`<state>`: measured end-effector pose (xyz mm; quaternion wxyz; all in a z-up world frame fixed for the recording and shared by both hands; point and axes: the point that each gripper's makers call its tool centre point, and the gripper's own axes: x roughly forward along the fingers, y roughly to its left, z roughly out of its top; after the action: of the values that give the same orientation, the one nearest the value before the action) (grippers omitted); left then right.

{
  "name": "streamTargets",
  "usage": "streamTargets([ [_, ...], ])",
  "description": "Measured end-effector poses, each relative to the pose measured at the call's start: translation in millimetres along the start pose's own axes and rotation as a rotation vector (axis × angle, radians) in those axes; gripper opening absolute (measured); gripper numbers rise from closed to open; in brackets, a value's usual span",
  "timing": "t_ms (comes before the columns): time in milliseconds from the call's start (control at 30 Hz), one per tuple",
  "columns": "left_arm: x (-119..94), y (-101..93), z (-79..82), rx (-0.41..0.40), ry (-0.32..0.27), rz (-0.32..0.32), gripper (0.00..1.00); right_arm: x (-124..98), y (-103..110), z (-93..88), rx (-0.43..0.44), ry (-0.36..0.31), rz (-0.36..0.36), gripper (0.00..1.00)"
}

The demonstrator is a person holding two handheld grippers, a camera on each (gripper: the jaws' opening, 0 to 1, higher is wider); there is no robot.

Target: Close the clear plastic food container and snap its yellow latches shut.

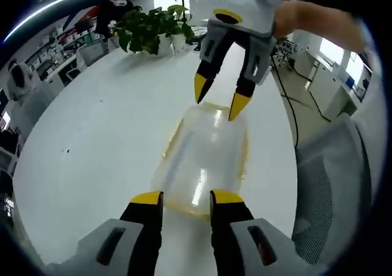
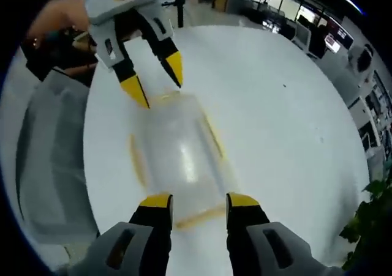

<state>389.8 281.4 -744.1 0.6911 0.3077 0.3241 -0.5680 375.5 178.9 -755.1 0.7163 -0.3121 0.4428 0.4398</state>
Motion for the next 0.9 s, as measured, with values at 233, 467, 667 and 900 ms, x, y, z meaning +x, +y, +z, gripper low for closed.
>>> streamTargets([
  [233,6,-6.4,6.0,0.103,0.002,-0.032,0.31,3,2,2.3,-0.056,0.013,0.025,0.32],
  [467,13,-11.6,11.4,0.148,-0.011,-0.065,0.31,6,3,7.7,-0.074,0.008,0.046,0.31],
  [667,21,-14.7,18.1,0.156,-0.024,-0.081,0.31,10,5,12.0,-0.094,0.006,0.057,0.31],
  [900,29,-19.6,27.9,0.191,-0.041,-0.098,0.3,14,5,20.3,-0.106,-0.01,0.064,0.3],
])
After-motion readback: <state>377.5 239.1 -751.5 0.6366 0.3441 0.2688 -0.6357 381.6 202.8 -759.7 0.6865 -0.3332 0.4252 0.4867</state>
